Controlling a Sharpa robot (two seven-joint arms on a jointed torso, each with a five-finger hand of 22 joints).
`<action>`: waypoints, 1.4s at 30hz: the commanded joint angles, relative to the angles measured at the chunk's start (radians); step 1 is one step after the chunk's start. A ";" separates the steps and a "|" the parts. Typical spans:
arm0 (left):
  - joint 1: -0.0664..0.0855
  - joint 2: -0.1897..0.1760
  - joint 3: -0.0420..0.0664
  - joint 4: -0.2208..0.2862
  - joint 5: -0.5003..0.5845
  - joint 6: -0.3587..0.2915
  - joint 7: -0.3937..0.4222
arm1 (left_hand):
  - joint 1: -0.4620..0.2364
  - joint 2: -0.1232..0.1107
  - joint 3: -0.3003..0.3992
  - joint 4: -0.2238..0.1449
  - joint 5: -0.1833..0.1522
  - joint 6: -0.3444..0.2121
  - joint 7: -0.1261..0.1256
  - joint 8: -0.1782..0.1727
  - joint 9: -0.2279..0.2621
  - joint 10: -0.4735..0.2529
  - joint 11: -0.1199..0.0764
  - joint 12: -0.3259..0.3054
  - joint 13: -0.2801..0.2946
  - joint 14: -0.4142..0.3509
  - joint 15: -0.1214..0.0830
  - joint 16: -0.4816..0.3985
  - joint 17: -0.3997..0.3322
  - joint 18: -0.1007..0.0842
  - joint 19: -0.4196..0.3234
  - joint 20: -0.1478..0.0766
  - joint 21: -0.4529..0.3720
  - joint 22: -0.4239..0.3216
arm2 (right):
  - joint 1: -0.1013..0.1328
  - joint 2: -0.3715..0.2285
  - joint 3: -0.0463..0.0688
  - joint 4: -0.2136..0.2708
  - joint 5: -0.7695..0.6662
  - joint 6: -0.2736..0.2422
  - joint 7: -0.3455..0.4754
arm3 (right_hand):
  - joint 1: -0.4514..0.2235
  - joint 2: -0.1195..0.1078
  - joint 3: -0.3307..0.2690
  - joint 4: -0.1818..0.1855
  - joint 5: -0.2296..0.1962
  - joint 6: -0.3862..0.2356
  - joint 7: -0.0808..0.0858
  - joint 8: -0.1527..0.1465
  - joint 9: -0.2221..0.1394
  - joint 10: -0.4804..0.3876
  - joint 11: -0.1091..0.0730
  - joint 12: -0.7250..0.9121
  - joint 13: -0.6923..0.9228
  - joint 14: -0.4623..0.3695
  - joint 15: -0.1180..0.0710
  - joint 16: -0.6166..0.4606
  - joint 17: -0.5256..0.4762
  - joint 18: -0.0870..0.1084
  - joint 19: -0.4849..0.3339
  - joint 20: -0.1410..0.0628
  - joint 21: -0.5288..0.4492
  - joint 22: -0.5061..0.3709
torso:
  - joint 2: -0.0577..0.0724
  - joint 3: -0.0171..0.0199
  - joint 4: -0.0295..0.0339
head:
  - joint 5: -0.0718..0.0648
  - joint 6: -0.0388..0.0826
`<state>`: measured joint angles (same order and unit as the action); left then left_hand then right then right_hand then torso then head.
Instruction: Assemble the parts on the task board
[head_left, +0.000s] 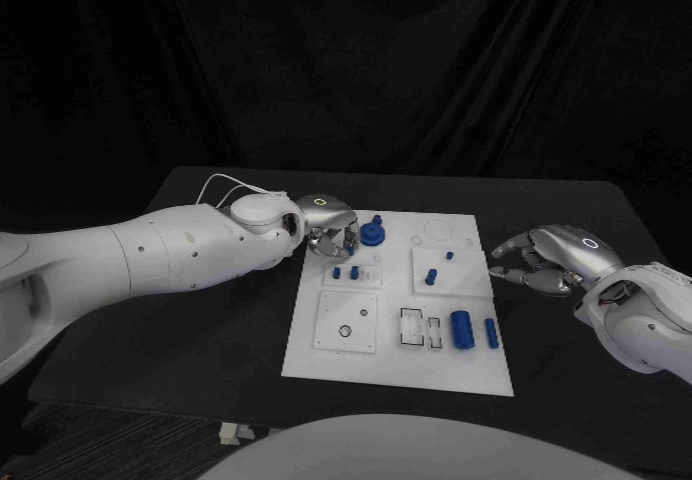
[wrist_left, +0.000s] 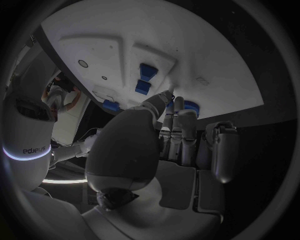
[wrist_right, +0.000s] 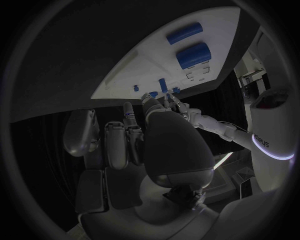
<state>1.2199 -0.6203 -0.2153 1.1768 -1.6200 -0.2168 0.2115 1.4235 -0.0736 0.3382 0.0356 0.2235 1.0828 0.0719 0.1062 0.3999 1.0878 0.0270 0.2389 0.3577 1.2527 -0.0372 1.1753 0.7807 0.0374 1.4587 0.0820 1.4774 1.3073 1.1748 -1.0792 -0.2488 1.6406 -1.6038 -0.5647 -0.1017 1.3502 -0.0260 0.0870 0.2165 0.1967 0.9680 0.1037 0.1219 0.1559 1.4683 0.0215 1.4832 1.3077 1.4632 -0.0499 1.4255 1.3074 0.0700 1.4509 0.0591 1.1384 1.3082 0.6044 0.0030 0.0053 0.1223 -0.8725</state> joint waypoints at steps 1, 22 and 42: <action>-0.004 0.006 0.001 -0.002 0.000 0.012 0.002 | -0.003 0.005 0.002 -0.002 0.000 -0.001 0.005 0.006 0.021 0.008 -0.002 -0.005 -0.001 -0.009 -0.001 -0.006 -0.001 -0.011 0.040 0.002 -0.006 0.228 | -0.003 -0.002 0.000 0.002 -0.006 -0.006 -0.007 | 0.004 0.002 0.000 0.008 0.004 0.005 0.002 -0.004 -0.001 0.045 -0.003 -0.004 0.174 0.073 0.000 -0.005 0.113 0.012 -0.007 -0.001 -0.006 0.154 | 0.000 0.0000 -0.0003 | -0.002 0.000; -0.011 0.015 0.001 -0.010 0.000 0.039 -0.010 | -0.001 0.003 0.003 -0.006 -0.001 -0.003 0.005 0.003 0.020 0.012 -0.001 -0.009 -0.004 -0.013 0.000 -0.010 -0.009 -0.010 0.037 0.002 -0.010 0.227 | -0.003 -0.004 0.000 0.004 -0.006 -0.004 -0.008 | 0.004 0.002 0.000 0.008 0.004 0.005 0.002 -0.004 -0.001 0.045 -0.003 -0.004 0.174 0.073 0.000 -0.005 0.113 0.012 -0.007 -0.001 -0.006 0.154 | 0.000 0.0002 0.0010 | 0.001 0.000; -0.013 0.013 0.001 -0.014 0.000 0.049 -0.021 | -0.015 -0.018 0.010 -0.003 -0.079 -0.141 -0.029 -0.046 -0.021 0.010 0.007 -0.054 -0.028 -0.032 0.004 -0.021 -0.040 -0.007 0.028 0.005 -0.022 0.223 | -0.003 -0.003 0.000 0.002 -0.006 -0.004 -0.007 | 0.005 0.002 -0.001 0.008 0.003 0.006 0.002 -0.006 -0.002 0.044 -0.003 -0.007 0.171 0.073 -0.001 -0.006 0.112 0.012 -0.007 -0.001 -0.007 0.153 | 0.000 -0.0002 0.0001 | 0.002 0.000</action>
<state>1.2113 -0.6075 -0.2129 1.1647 -1.6183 -0.1880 0.1936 1.4166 -0.0807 0.3453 0.0287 0.1755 1.0147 0.0647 0.0741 0.4114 1.0948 0.0268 0.1991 0.3375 1.2319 -0.0320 1.1622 0.7522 0.0374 1.4624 0.0857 1.4622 1.3073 1.1746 -1.0811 -0.2489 1.6420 -1.6038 -0.5643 -0.1019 1.3501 -0.0261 0.0842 0.2194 0.1967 0.9680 0.1037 0.1219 0.1551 1.4683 0.0215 1.4829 1.3074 1.4632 -0.0498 1.4256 1.3074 0.0699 1.4509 0.0591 1.1384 1.3082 0.6040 0.0027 0.0054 0.1233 -0.8725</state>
